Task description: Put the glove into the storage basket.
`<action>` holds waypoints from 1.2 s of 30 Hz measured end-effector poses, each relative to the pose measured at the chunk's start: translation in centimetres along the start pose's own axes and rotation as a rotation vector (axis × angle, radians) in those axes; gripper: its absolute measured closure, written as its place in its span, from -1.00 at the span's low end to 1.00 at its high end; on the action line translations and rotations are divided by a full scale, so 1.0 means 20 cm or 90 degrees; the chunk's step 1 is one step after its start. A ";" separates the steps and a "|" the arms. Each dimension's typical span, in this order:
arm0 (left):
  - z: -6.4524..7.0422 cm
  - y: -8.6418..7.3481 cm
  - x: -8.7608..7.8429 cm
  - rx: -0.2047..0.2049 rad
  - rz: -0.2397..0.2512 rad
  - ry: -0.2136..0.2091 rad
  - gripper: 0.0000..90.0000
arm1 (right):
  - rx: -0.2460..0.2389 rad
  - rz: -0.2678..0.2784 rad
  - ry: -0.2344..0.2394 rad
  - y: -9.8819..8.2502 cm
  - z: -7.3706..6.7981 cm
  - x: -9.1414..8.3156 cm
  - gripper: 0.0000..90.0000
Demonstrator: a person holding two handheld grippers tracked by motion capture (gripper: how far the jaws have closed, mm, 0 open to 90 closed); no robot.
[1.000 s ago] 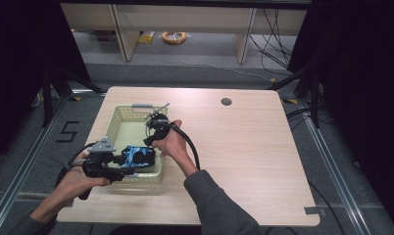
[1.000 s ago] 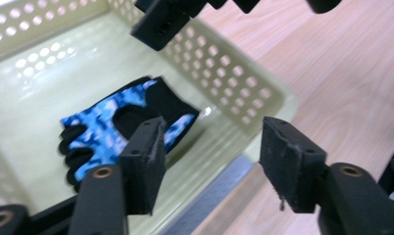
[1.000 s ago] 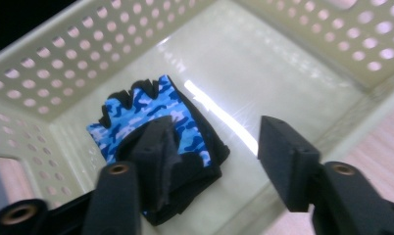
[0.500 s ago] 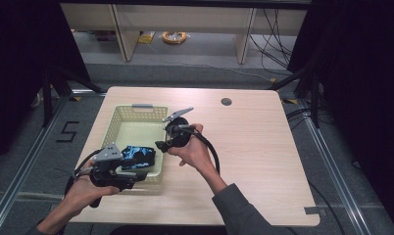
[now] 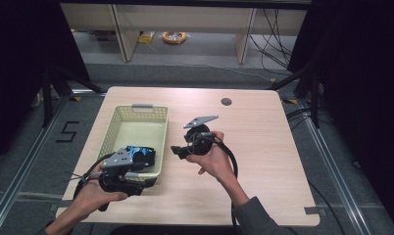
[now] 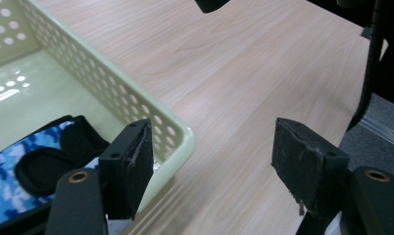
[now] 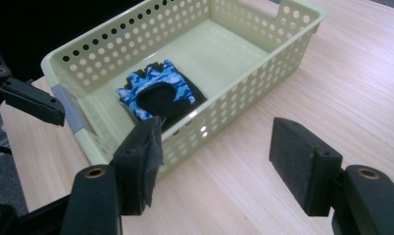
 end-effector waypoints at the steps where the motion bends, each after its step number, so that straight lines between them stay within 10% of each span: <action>1: 0.01 0.00 0.01 -0.009 0.003 -0.004 -0.31 | -0.005 -0.004 0.002 -0.01 0.01 -0.02 -0.17; 36: 0.19 -0.08 0.11 0.016 0.013 -0.032 -0.29 | 0.070 0.033 0.001 -0.42 0.18 -0.28 -0.24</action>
Point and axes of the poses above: each handheld gripper's, and its own axes: x roughly forward along the jaws, y roughly out of its top, z roughly to its right, the point moved 1 cm from there along x, roughly forward along the jaws, and after that the axes turned 9 degrees about x, right-handed, at the moved point
